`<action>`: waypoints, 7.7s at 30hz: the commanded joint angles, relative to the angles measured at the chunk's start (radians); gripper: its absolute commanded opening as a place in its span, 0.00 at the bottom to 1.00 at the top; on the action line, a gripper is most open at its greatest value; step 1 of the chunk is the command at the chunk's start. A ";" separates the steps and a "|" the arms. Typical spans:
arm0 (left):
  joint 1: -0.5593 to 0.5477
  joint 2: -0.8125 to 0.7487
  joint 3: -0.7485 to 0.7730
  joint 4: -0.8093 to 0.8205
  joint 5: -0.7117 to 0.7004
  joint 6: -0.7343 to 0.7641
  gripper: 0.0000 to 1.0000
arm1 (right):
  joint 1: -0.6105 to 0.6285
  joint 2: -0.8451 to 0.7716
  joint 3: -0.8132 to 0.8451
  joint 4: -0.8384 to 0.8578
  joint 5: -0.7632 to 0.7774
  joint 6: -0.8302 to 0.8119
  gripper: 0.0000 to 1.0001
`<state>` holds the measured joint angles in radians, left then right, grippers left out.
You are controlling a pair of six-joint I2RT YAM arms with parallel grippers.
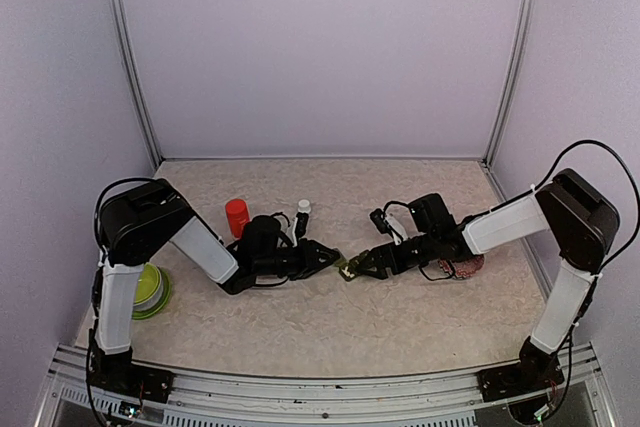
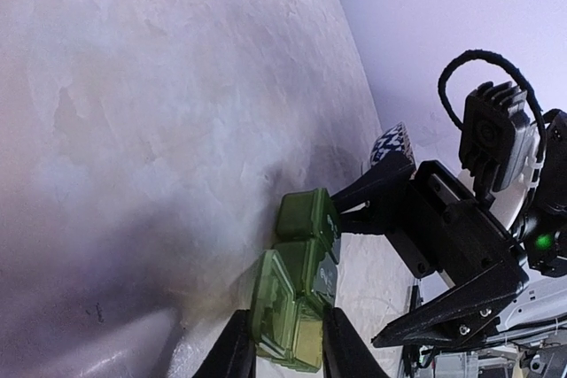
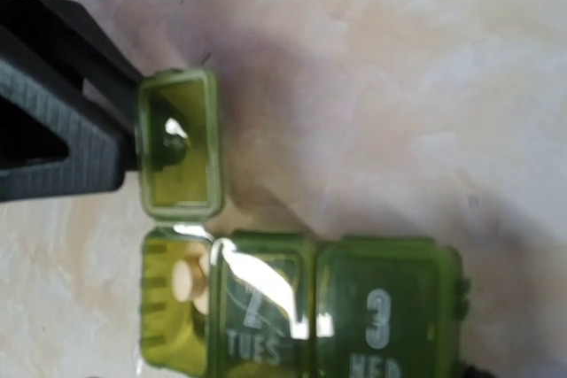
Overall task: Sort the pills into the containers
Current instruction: Close the lid of the pill container.
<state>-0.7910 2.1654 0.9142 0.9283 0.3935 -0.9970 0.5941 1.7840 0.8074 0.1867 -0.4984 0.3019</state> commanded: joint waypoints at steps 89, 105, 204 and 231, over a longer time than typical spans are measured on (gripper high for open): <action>0.013 -0.079 -0.106 0.254 0.281 -0.131 0.03 | -0.062 0.076 -0.031 0.171 -0.508 -0.038 0.84; 0.004 -0.064 -0.081 0.240 0.286 -0.133 0.03 | -0.062 0.094 -0.047 0.277 -0.611 0.057 0.70; -0.142 -0.094 -0.101 0.287 0.305 -0.013 0.99 | -0.104 0.155 -0.073 0.404 -0.628 0.208 0.18; -0.122 -0.105 -0.104 0.186 0.188 -0.051 0.99 | -0.114 0.130 -0.105 0.498 -0.646 0.249 0.17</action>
<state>-0.9173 2.0731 0.8185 1.1618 0.6277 -1.0485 0.4877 1.9373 0.7048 0.6643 -1.1236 0.5594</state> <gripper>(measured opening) 0.988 0.252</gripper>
